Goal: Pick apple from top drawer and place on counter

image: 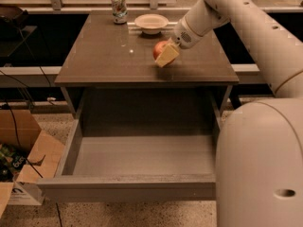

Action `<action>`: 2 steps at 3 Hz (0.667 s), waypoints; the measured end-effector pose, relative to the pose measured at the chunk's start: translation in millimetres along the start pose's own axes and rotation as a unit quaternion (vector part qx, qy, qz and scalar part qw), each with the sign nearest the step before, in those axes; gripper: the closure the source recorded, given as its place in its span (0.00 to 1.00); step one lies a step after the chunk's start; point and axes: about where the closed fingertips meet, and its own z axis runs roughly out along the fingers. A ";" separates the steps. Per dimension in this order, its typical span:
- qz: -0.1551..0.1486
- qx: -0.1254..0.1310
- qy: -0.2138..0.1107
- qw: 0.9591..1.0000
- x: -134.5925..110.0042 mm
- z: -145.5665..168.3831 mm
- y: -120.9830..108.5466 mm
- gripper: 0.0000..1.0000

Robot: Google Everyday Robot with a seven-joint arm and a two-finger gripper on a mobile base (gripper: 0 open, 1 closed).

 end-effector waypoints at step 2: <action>0.019 -0.011 0.015 1.000 5.6 22.9 -17.1 0.11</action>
Offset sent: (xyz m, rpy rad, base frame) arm 0.0157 0.0022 -0.0174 -0.0110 0.0432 -0.0145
